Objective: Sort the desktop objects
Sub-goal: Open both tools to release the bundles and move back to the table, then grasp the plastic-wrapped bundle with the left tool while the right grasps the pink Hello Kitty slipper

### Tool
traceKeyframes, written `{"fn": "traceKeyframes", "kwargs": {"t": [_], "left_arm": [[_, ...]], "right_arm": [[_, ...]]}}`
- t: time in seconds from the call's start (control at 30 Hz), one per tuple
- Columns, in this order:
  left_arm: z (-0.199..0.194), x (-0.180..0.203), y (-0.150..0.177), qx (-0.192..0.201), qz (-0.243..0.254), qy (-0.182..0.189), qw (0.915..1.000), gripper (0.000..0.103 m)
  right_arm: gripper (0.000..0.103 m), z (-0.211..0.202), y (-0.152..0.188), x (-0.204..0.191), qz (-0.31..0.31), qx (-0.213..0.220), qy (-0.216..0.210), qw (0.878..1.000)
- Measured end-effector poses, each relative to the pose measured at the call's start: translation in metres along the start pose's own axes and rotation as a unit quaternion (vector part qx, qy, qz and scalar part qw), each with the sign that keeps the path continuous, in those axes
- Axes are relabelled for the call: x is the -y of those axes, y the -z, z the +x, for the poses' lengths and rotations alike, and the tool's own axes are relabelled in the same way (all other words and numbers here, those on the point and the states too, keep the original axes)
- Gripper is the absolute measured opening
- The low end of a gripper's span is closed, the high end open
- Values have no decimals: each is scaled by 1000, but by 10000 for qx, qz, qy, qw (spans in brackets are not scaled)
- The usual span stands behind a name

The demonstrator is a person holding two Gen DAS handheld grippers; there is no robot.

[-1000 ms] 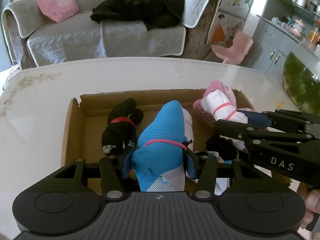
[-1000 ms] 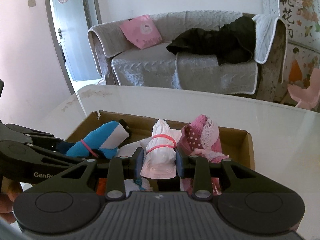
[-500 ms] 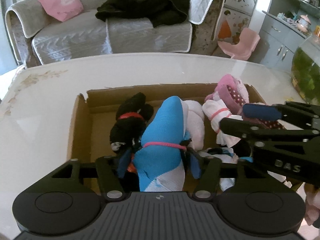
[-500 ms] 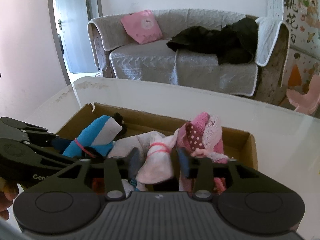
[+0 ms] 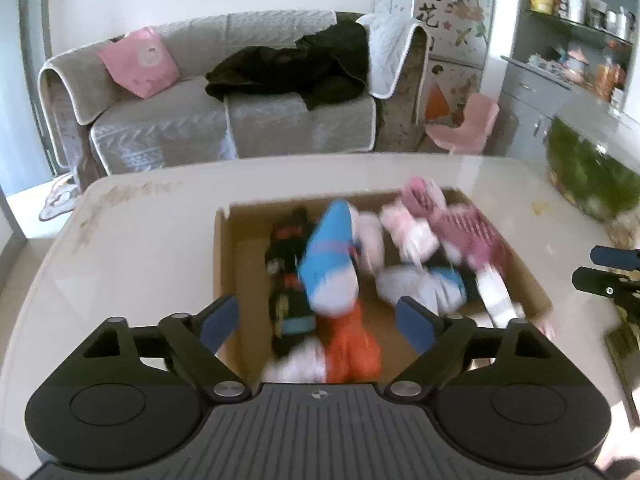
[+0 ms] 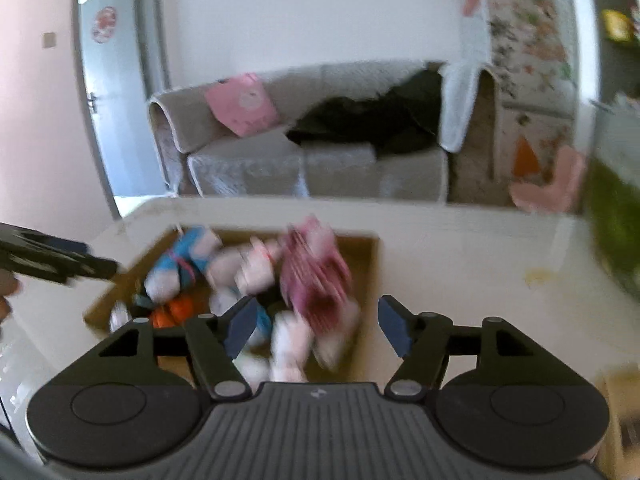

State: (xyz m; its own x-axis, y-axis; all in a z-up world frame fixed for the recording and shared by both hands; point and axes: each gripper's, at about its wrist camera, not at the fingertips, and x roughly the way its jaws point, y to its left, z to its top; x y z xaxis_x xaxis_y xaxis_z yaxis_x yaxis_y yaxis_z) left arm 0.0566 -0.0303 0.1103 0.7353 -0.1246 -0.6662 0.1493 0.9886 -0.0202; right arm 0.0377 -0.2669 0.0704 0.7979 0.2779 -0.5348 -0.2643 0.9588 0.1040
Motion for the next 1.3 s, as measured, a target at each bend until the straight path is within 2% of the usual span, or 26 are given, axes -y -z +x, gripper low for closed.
{"fn": "traceKeyframes", "kwargs": {"t": [0.07, 0.17, 0.3, 0.53, 0.97, 1.3], "left_arm": [[-7, 6, 21, -14, 51, 43, 10000, 92], [-4, 18, 53, -256, 151, 133, 9995, 92], [12, 30, 78, -621, 187, 215, 9977, 92], [22, 37, 89, -749, 117, 271, 9968, 92], [21, 33, 102, -876, 82, 172, 9960, 92], [9, 37, 107, -872, 44, 172, 9960, 92]], "right_arm": [[63, 6, 16, 4, 42, -236, 89, 9997], [63, 18, 33, 6, -2, -426, 192, 9989], [63, 32, 45, 7, -97, -561, 219, 9981], [63, 35, 62, 13, -152, -647, 196, 9976], [67, 42, 68, 9, -530, -613, 69, 9967], [45, 31, 72, 8, -521, -577, 20, 9970]]}}
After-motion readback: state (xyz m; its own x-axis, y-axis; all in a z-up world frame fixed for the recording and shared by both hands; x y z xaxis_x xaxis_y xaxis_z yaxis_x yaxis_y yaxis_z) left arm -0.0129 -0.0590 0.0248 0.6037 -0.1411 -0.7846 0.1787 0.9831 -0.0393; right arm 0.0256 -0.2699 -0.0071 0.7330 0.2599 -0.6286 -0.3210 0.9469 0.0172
